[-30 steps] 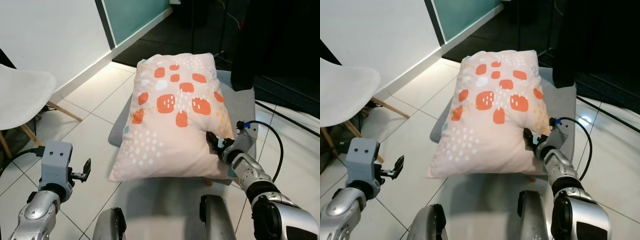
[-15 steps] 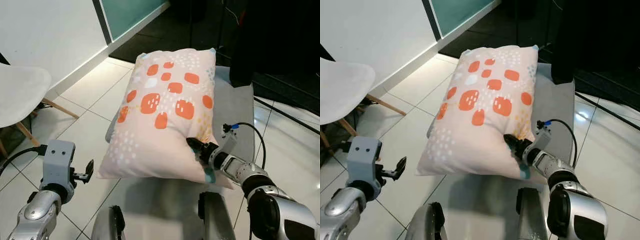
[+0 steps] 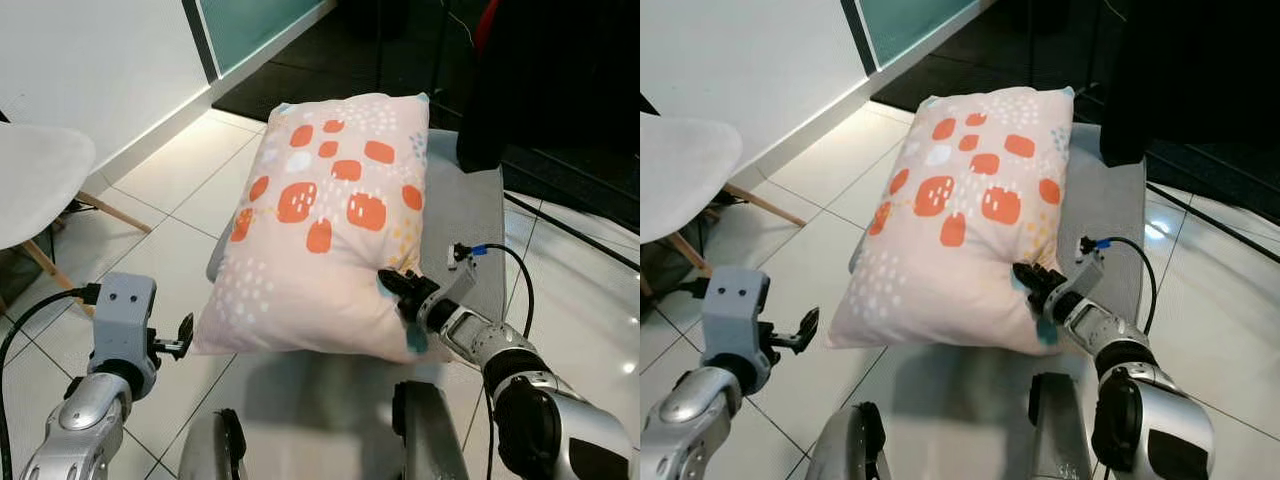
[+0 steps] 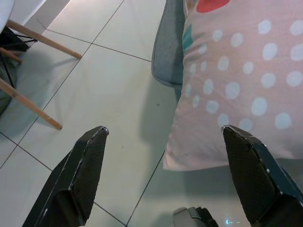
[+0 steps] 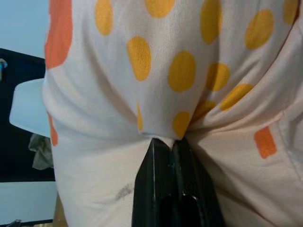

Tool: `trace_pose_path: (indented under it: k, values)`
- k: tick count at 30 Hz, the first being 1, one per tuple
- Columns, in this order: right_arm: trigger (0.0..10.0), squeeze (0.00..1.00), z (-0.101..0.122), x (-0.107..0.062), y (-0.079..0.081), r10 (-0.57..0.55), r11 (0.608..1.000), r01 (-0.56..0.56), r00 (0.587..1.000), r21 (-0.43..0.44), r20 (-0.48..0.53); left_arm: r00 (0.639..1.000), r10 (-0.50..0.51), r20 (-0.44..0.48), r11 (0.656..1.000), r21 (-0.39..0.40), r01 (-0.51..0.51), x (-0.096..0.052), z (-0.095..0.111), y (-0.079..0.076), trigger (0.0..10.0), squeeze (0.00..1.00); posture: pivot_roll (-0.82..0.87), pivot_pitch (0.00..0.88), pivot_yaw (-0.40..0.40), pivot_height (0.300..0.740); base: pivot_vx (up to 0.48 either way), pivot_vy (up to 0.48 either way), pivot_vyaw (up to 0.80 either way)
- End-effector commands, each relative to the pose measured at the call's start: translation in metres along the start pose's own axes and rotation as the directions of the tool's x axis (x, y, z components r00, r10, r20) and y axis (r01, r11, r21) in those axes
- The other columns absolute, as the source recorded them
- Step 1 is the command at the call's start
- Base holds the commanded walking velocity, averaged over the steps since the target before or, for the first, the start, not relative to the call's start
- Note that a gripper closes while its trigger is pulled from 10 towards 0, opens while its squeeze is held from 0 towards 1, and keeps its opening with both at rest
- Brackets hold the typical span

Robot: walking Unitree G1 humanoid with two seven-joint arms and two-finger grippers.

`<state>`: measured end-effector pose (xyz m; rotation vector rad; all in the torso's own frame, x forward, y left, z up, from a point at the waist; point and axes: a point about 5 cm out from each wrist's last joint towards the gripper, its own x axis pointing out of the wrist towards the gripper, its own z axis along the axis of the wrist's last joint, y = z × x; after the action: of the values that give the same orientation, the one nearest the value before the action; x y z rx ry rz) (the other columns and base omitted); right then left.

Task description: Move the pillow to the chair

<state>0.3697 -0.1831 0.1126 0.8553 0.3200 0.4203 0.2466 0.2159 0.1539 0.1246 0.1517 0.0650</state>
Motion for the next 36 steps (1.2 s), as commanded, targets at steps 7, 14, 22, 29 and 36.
trace_pose_path:
  k: [7,14,22,29,36]
  values:
    - [0.0,0.00,0.010,0.003,0.015,0.161,0.987,-0.160,0.985,-0.023,0.056,1.000,-0.006,-0.007,1.000,-0.031,0.006,0.006,-0.003,-0.008,10.0,0.00,-0.02,0.234,0.079,0.485,0.000,0.000,0.00]
    - [0.0,0.00,0.040,0.006,0.034,0.229,0.973,-0.221,0.963,-0.072,0.140,1.000,-0.019,0.018,0.998,-0.055,0.020,0.017,0.000,-0.016,10.0,0.00,-0.07,0.188,0.066,0.485,0.000,0.000,0.00]
    - [0.0,0.00,0.062,0.012,0.073,0.329,0.921,-0.272,0.927,-0.280,0.182,0.996,-0.039,0.076,0.995,-0.088,0.045,0.036,0.012,-0.030,10.0,0.00,-0.12,0.114,0.045,0.485,0.000,0.000,0.00]
    - [0.0,0.00,0.057,0.006,0.102,0.456,0.859,-0.382,0.874,-0.342,0.169,0.992,-0.047,0.117,0.993,-0.106,0.059,0.051,0.020,-0.038,10.0,0.00,-0.15,0.074,0.045,0.504,0.000,0.000,0.00]
    - [0.0,0.00,0.080,0.003,0.127,0.508,0.829,-0.401,0.831,-0.389,0.226,0.987,-0.053,0.153,0.990,-0.123,0.072,0.062,0.028,-0.045,10.0,0.00,-0.18,0.023,0.041,0.533,0.000,0.000,0.00]
